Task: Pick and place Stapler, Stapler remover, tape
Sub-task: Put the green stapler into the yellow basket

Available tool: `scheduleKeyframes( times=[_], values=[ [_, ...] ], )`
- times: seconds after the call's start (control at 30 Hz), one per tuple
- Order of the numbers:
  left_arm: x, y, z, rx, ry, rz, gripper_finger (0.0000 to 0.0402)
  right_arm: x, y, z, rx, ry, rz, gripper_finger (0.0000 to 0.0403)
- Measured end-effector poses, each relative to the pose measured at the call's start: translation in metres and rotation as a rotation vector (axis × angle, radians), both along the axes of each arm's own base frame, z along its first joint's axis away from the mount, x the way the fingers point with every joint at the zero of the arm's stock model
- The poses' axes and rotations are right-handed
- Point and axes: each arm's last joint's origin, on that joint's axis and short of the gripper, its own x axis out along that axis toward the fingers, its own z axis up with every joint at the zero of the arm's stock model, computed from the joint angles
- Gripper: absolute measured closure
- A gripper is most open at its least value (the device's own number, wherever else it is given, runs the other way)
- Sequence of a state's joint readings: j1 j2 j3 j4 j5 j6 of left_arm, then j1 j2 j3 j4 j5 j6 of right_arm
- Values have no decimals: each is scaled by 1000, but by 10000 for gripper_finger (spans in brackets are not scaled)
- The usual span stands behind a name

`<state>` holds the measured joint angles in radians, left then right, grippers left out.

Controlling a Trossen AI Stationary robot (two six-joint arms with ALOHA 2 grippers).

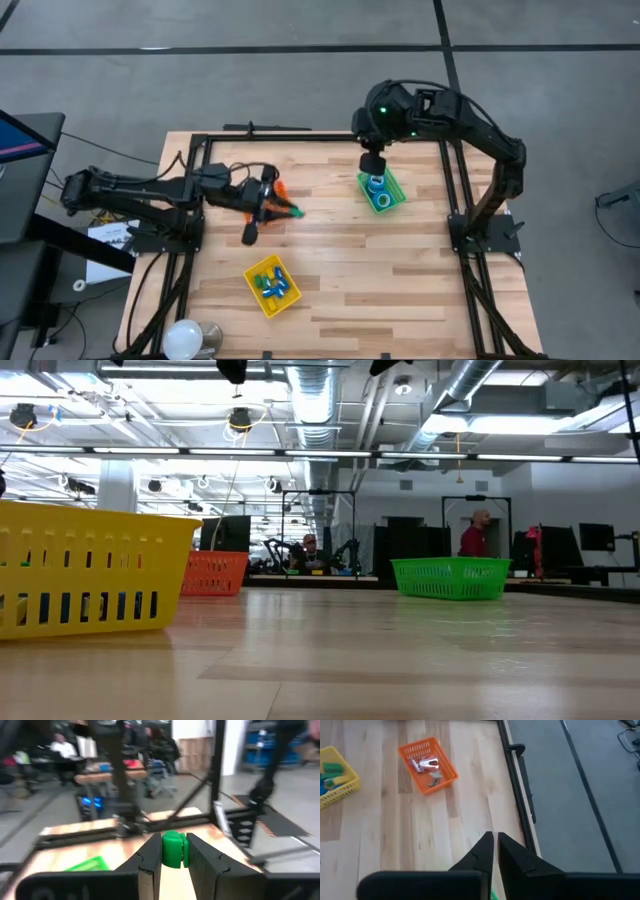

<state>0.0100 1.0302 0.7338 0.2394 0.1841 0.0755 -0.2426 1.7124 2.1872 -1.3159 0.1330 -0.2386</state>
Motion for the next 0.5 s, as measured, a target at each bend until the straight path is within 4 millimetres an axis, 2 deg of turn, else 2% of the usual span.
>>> scheduleKeyframes(
  times=[0.2, 0.5],
  values=[
    [-2, -23, -7, -66, 88, -97, 336, -2, -4, -1, -6, 18, -1, 392],
    [-6, -48, -30, -105, 321, -184, 336, 2, -5, -3, -50, 38, 57, 402]
  ],
)
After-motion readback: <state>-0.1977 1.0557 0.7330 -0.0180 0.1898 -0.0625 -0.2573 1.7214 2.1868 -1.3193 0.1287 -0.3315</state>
